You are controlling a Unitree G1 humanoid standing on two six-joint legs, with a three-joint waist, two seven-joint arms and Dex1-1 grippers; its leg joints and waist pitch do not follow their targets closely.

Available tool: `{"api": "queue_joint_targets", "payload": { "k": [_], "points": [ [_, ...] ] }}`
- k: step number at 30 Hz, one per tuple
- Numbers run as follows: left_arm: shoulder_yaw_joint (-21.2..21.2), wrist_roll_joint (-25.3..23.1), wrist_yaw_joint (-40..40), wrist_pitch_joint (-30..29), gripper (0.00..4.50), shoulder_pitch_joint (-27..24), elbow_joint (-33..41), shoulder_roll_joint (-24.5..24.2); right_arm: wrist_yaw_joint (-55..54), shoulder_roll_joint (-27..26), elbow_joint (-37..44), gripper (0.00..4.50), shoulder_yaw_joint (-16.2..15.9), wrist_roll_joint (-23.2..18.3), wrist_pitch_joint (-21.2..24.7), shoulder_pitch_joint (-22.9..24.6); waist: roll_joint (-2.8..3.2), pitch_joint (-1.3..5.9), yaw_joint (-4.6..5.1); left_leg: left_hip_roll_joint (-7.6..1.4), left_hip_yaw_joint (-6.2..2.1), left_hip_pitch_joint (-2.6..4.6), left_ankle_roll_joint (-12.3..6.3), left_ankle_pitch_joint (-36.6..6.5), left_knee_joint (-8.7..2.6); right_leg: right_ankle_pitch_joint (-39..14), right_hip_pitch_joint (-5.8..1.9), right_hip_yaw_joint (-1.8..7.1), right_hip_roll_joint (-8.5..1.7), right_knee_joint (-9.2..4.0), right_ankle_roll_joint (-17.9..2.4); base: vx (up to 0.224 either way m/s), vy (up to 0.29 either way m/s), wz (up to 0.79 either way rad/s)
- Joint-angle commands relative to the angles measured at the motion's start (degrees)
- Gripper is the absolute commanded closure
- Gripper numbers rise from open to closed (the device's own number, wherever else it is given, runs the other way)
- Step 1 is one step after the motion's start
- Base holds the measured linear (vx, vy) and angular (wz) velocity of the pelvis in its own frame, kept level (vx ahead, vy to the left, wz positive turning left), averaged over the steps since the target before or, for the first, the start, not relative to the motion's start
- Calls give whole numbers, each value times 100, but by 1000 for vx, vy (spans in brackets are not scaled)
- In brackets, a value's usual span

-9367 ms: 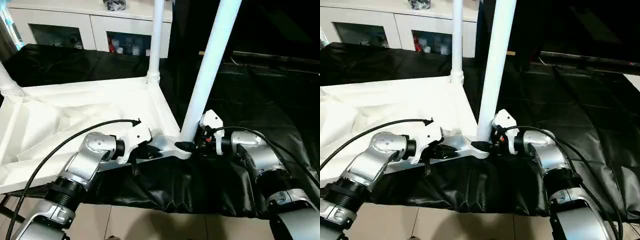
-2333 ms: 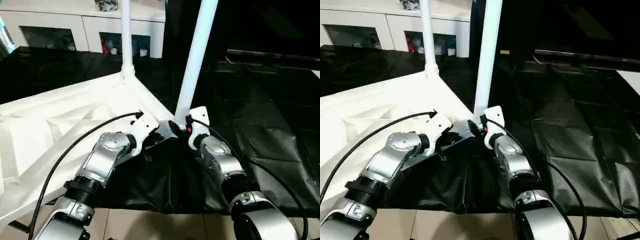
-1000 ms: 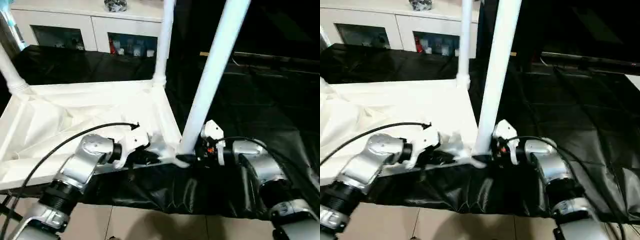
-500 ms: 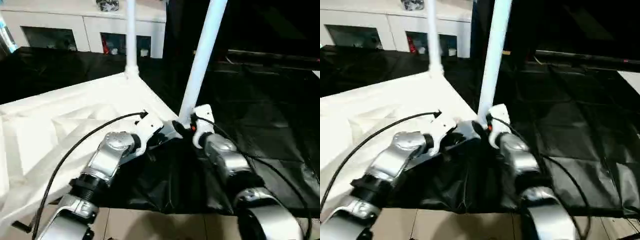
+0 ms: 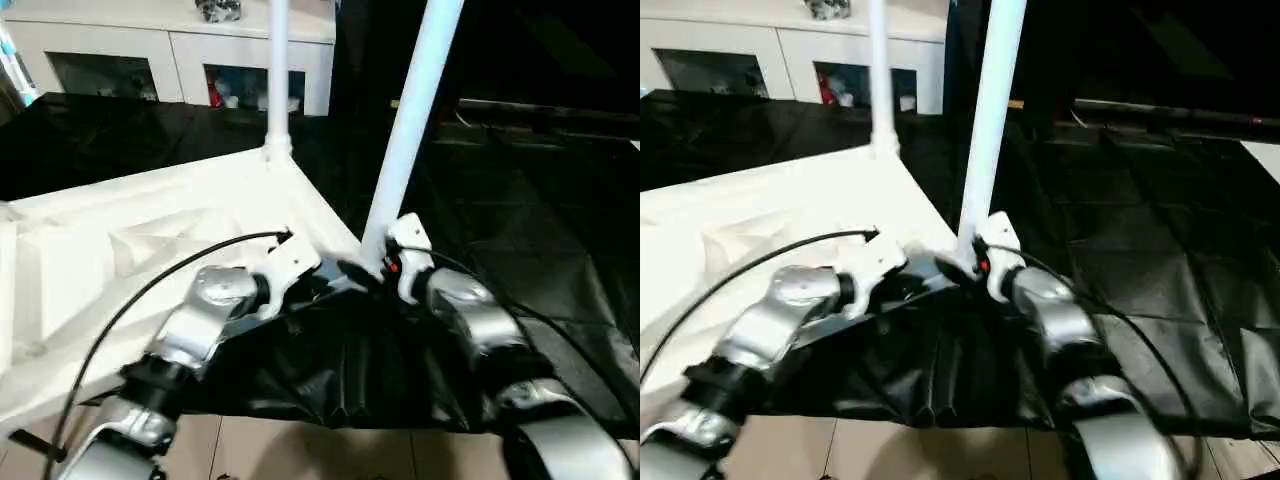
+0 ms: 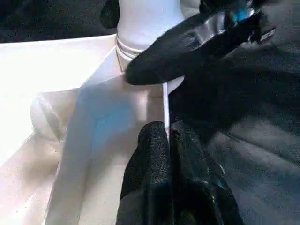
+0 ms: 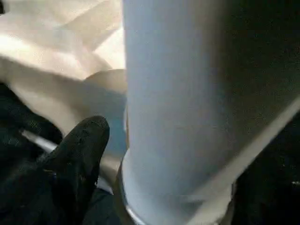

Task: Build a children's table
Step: Rotate leg to tighten

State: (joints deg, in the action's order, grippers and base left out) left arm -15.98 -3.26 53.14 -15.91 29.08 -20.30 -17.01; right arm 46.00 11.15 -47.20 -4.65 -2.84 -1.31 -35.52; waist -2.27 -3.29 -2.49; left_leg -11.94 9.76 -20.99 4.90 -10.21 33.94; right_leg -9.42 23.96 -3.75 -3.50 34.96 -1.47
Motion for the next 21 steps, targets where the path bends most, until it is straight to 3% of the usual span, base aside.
{"api": "queue_joint_targets", "payload": {
  "k": [1,3,5,9,16,21],
  "points": [
    [-134,319,431,327,450,9,337,-1,616,217,202,48,-209,-34,-8,120,-30,380,4,-124,15,31,-278,-1324,-380,-1524,-343,258,-386,-441,-1148,0,0,0],
    [-157,330,599,370,450,0,350,-124,1112,380,368,48,-314,-131,51,210,-3,385,-29,-131,11,30,-342,-1286,-372,-1517,-350,267,-397,-435,-1119,0,0,0],
    [-150,361,803,393,450,-8,352,-265,1686,556,567,48,-439,-202,165,320,-27,390,-43,-129,15,30,-372,-1203,-368,-1440,-349,263,-391,-423,-1138,0,0,0],
    [-136,384,1003,416,450,-28,328,-406,2323,732,804,98,-606,-252,216,477,-10,380,-88,-143,18,53,-356,-1205,-372,-1522,-328,268,-398,-436,-1130,0,0,0],
    [-176,491,1235,384,450,-52,384,-504,2888,865,1098,158,-765,-402,389,599,-12,379,-119,-144,10,51,-316,-1236,-379,-1600,-328,261,-397,-435,-1128,0,0,0],
    [-180,541,1355,352,450,-124,447,-567,2968,813,1192,175,-792,-401,455,682,-48,387,-114,-135,10,34,-320,-1120,-375,-1488,-340,256,-394,-409,-1134,0,0,0]
  ]
}}
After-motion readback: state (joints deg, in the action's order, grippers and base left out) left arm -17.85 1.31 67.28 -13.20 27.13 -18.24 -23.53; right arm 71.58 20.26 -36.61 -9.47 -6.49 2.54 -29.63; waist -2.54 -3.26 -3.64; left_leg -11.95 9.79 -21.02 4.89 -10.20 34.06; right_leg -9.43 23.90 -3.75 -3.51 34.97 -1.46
